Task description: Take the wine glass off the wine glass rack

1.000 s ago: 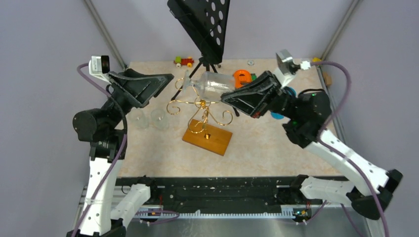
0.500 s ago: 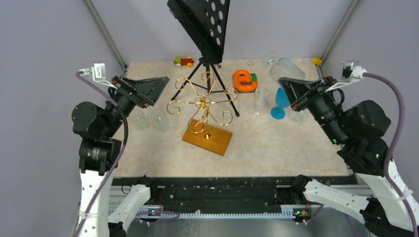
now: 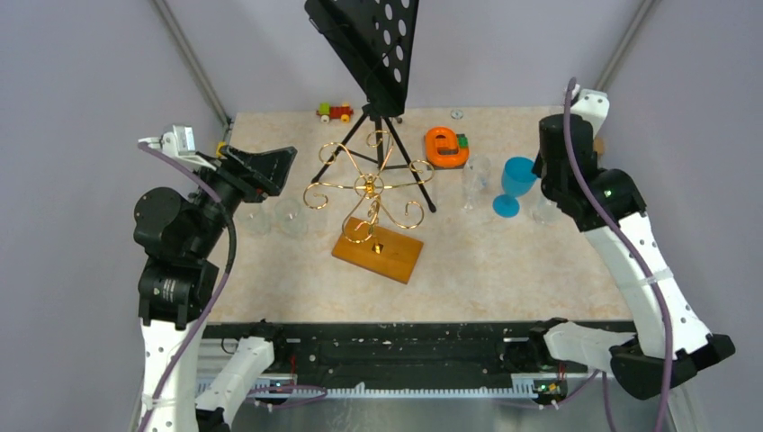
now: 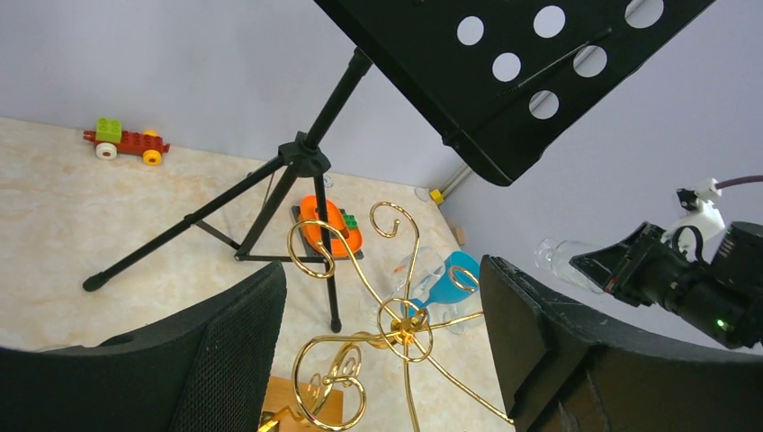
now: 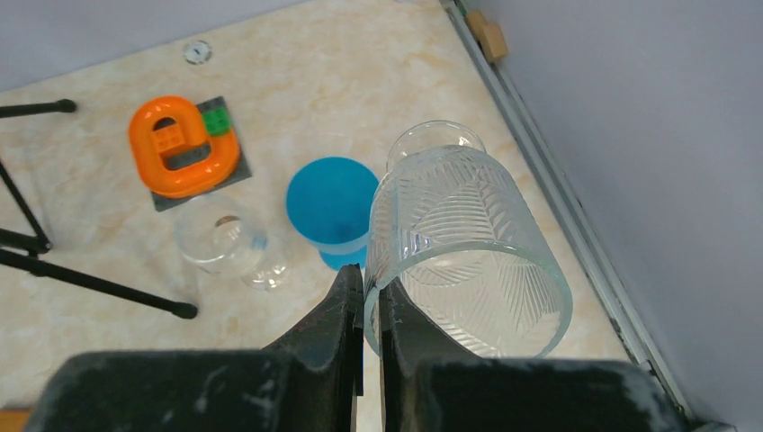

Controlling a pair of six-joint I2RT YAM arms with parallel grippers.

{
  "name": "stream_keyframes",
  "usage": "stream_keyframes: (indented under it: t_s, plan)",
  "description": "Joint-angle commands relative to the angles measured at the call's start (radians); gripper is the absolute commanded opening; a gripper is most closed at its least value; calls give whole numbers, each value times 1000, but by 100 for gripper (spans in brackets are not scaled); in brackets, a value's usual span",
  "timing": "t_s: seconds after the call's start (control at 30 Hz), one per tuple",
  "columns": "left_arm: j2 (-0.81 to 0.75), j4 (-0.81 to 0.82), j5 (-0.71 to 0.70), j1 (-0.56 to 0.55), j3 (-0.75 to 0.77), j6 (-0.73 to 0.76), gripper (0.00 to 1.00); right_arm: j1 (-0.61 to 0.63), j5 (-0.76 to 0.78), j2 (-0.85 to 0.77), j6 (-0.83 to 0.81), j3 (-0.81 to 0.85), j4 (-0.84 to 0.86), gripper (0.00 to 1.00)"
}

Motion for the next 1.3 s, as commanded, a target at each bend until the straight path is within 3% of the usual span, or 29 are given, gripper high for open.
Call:
stream_keyframes:
  t_s: [0.0,0.2,0.3,0.53,0.77,1.07,1.27]
  plan:
    - [3,13,12,2,22,24,82,-161,-171,23,-35,61,31,0]
    - [0,12,1,3,18,39,82,-208,-264,86,7,93,-138,0]
    - [21,21,24,2,31,42,82,-207,-269,99,33,32,-197,0]
    - [33,21,47,3,27,46,81,-212,-590,58,34,-139,-89,0]
    - [10,8,25,3,24,55,82,-203,-798,109,38,-304,54,0]
    - [-18,-42,-21,3,28,69,82,-71,-745,260,74,-356,150,0]
    - [-91,-129,-134,2,28,114,81,-64,-717,307,88,-377,200,2]
